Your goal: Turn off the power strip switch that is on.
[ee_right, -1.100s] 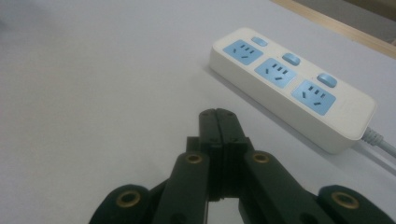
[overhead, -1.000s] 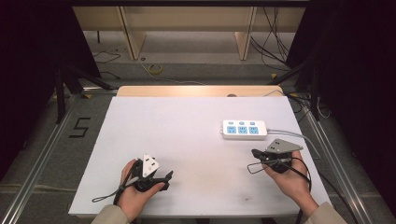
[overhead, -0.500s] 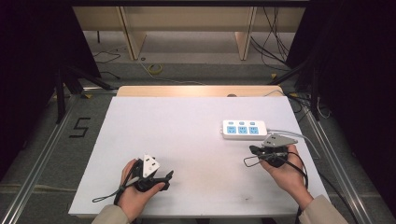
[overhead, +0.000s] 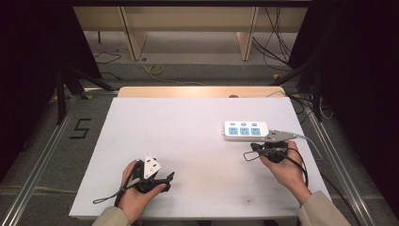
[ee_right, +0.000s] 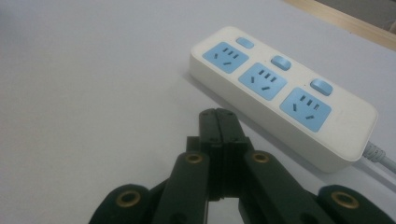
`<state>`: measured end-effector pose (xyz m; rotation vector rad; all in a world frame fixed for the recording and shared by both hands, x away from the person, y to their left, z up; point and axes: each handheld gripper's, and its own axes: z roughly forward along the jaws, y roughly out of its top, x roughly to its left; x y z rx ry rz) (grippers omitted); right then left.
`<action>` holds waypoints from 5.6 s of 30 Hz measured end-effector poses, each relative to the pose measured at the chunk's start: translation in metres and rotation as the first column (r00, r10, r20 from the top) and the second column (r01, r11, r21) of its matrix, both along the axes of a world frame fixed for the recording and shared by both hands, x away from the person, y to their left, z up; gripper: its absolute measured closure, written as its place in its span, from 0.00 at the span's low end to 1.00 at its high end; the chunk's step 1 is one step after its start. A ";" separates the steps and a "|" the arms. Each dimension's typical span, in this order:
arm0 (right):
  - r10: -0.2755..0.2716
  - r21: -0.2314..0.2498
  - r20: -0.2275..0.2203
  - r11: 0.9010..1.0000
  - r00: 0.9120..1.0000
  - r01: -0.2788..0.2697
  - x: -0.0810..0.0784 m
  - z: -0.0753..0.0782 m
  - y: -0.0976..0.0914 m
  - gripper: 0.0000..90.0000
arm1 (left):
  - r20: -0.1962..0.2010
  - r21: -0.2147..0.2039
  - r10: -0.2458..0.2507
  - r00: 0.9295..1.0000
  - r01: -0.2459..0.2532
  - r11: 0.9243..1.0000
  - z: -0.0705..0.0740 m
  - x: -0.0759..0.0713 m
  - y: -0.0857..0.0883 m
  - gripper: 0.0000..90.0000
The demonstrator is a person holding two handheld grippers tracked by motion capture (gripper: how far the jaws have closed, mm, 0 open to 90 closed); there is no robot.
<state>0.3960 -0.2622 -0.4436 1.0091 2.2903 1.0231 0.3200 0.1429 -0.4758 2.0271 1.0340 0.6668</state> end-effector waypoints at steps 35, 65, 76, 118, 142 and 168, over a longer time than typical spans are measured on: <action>-0.012 -0.021 -0.012 1.000 1.000 0.012 0.021 0.010 0.012 1.00 | 0.004 0.002 -0.002 1.000 0.002 1.000 0.001 0.000 0.000 0.22; -0.036 -0.044 -0.037 0.998 0.999 0.035 0.040 0.012 0.012 1.00 | 0.008 -0.001 0.002 1.000 -0.002 1.000 0.001 0.000 0.000 0.23; -0.039 -0.054 -0.035 0.998 0.999 0.037 0.047 0.016 0.016 1.00 | 0.008 -0.004 0.006 1.000 -0.006 1.000 0.001 0.000 0.001 0.23; -0.053 -0.075 -0.068 0.996 0.996 0.048 0.069 0.013 0.025 1.00 | 0.010 -0.004 0.004 1.000 -0.004 1.000 0.002 0.000 0.000 0.23; -0.049 -0.081 -0.084 0.996 0.995 0.042 0.084 0.012 0.035 1.00 | 0.011 -0.004 0.003 1.000 -0.003 1.000 0.002 0.000 0.001 0.23; -0.062 -0.089 -0.113 0.995 0.992 0.052 0.102 0.010 0.043 1.00 | 0.014 -0.005 0.003 1.000 -0.003 1.000 0.002 0.000 0.001 0.23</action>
